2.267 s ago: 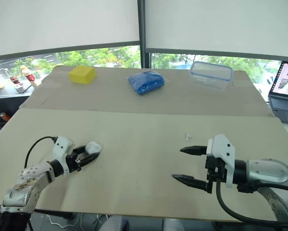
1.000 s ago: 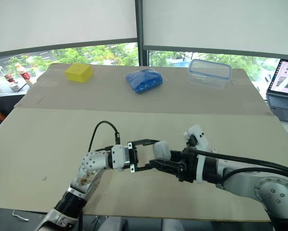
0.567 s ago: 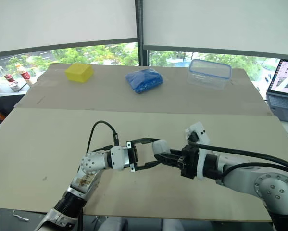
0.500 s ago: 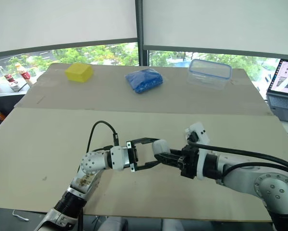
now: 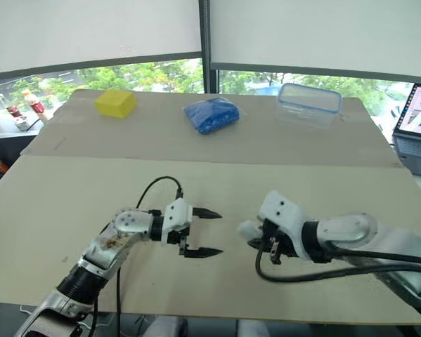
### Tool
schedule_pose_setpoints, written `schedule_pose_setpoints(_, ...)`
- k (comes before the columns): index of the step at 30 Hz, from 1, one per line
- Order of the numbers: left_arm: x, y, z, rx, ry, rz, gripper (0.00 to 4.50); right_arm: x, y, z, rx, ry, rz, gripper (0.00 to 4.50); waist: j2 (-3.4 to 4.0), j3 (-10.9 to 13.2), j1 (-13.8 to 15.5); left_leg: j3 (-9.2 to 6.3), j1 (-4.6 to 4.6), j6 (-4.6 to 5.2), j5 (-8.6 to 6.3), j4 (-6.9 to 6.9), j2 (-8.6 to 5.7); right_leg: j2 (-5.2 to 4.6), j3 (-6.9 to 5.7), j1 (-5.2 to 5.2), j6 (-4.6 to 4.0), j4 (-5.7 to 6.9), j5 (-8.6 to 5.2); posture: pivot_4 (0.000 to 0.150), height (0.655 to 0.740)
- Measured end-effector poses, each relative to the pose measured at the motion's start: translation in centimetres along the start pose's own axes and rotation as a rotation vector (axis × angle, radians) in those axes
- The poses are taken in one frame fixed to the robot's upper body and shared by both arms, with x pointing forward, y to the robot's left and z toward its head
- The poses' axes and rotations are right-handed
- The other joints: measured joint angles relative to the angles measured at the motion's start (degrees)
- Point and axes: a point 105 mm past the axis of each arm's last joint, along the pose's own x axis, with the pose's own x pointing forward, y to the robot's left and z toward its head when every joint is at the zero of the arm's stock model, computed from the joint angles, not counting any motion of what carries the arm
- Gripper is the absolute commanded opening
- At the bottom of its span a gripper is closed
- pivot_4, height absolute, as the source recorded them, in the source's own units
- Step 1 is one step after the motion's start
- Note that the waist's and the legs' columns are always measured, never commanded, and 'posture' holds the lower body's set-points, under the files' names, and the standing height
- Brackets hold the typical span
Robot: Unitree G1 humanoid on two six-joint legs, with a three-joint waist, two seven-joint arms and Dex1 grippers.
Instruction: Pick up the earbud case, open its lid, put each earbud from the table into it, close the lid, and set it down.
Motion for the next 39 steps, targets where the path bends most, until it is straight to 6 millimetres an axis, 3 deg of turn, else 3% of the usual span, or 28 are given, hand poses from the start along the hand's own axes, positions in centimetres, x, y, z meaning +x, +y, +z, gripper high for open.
schedule_pose_setpoints(8,1.7,0.3,1.6,0.028,0.0,-0.015,4.5,0.5,-0.4,0.5,-0.17,0.013,0.0,0.77,-0.01,0.01,-0.17,-0.01,0.04,-0.01,0.01,0.01,0.01,0.02,0.01,0.0,-0.01,0.11,0.0,0.15,0.6909)
schedule_pose_setpoints(11,1.9,0.2,1.6,0.022,-0.007,-0.019,3.67,0.7,-0.2,0.7,-0.179,0.0,0.01,0.77,-0.01,0.01,-0.03,-0.01,0.04,-0.01,0.01,0.02,0.0,0.01,0.0,0.0,-0.02,0.12,0.01,0.15,0.6909)
schedule_pose_setpoints(16,2.4,-0.1,1.8,0.022,-0.016,-0.051,1.19,0.8,-0.4,1.0,-0.199,-0.006,0.004,0.77,-0.01,0.01,0.0,-0.01,0.03,-0.01,0.01,0.04,0.0,0.01,0.01,0.0,-0.02,0.12,0.01,0.15,0.6909)
schedule_pose_setpoints(18,2.6,-0.6,1.8,0.028,-0.014,-0.079,0.56,0.8,-0.4,0.9,-0.197,0.002,0.016,0.77,-0.02,0.01,0.0,-0.01,0.03,-0.01,0.01,0.04,0.01,0.02,0.0,0.0,-0.02,0.12,0.01,0.15,0.6909)
schedule_pose_setpoints(27,2.7,-0.5,1.7,0.043,0.001,-0.078,0.57,1.1,-0.4,0.8,-0.185,0.006,0.024,0.77,-0.01,0.01,0.0,-0.01,0.04,-0.01,0.01,0.06,-0.01,0.01,0.01,0.0,-0.02,0.15,0.01,0.15,0.6909)
schedule_pose_setpoints(29,2.7,-0.6,1.6,0.048,-0.004,-0.077,0.57,1.1,-0.3,0.8,-0.184,0.007,0.028,1.84,-0.01,0.01,0.0,-0.01,0.04,-0.01,0.01,0.06,-0.01,0.01,0.0,0.0,-0.02,0.15,0.01,0.15,0.6909)
schedule_pose_setpoints(36,2.1,-0.8,-0.4,-0.031,0.014,-0.058,0.56,-0.8,-1.0,0.6,-0.19,0.029,0.002,4.21,-0.01,0.01,0.01,-0.01,0.05,0.0,0.0,0.07,0.0,0.01,0.0,0.0,-0.02,0.17,0.01,0.15,0.6909)
schedule_pose_setpoints(39,1.5,-1.1,-0.6,-0.138,-0.077,-0.053,0.56,-1.8,-1.1,0.3,-0.212,0.037,0.004,4.25,0.0,0.01,0.01,-0.01,0.05,0.0,0.0,0.06,0.0,0.0,0.0,0.01,-0.02,0.16,0.01,0.15,0.6909)
